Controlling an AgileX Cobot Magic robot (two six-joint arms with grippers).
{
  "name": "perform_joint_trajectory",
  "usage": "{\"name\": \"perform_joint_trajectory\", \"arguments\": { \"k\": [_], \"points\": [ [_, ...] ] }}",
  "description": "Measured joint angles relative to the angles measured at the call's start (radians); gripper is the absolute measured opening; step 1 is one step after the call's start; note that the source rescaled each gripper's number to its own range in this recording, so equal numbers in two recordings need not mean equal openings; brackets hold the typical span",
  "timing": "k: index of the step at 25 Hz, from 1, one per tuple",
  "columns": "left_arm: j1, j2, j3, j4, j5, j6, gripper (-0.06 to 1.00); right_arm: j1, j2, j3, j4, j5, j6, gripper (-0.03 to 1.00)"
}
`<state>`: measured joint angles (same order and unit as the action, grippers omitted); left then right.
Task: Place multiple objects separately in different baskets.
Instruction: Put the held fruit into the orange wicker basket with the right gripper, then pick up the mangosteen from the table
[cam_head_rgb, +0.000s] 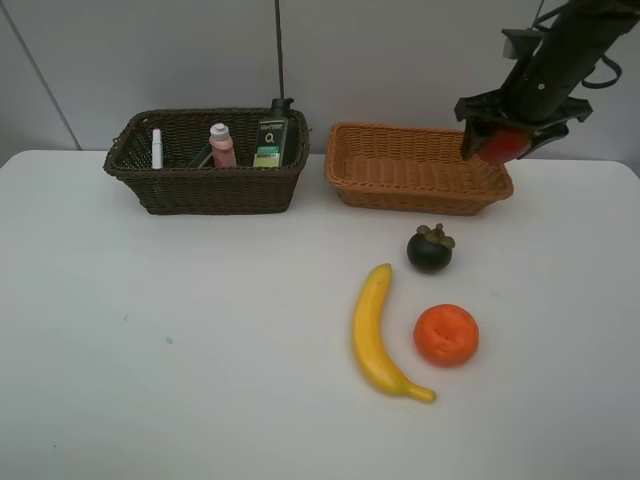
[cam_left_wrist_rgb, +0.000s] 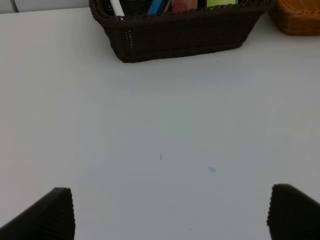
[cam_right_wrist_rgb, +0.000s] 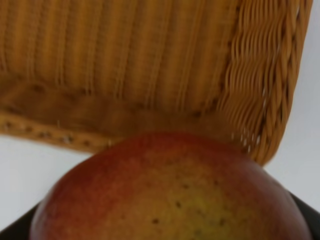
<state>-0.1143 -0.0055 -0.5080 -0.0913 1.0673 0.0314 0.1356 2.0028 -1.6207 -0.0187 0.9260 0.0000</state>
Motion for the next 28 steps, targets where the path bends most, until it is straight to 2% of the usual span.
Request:
{"name": "perform_joint_trajectory", "arguments": {
  "k": [7, 10, 13, 16, 21, 26, 28],
  "points": [
    [0.000, 0.000, 0.000, 0.000, 0.000, 0.000, 0.96, 0.000, 0.230, -0.239, -0.082, -0.024, 0.000, 0.63],
    [0.000, 0.000, 0.000, 0.000, 0.000, 0.000, 0.96, 0.000, 0.263, -0.276, -0.095, -0.028, 0.000, 0.65],
    [0.000, 0.000, 0.000, 0.000, 0.000, 0.000, 0.96, 0.000, 0.265, -0.282, -0.104, -0.036, 0.000, 0.90],
    [0.000, 0.000, 0.000, 0.000, 0.000, 0.000, 0.96, 0.000, 0.264, -0.284, -0.107, -0.025, 0.000, 0.97],
    [0.000, 0.000, 0.000, 0.000, 0.000, 0.000, 0.96, 0.000, 0.228, -0.284, -0.059, 0.083, 0.017, 1.00],
    [0.000, 0.000, 0.000, 0.000, 0.000, 0.000, 0.96, 0.014, 0.117, -0.287, -0.003, 0.265, 0.048, 1.00],
    [0.000, 0.000, 0.000, 0.000, 0.000, 0.000, 0.96, 0.029, 0.088, -0.285, -0.001, 0.286, 0.062, 1.00]
  ]
}}
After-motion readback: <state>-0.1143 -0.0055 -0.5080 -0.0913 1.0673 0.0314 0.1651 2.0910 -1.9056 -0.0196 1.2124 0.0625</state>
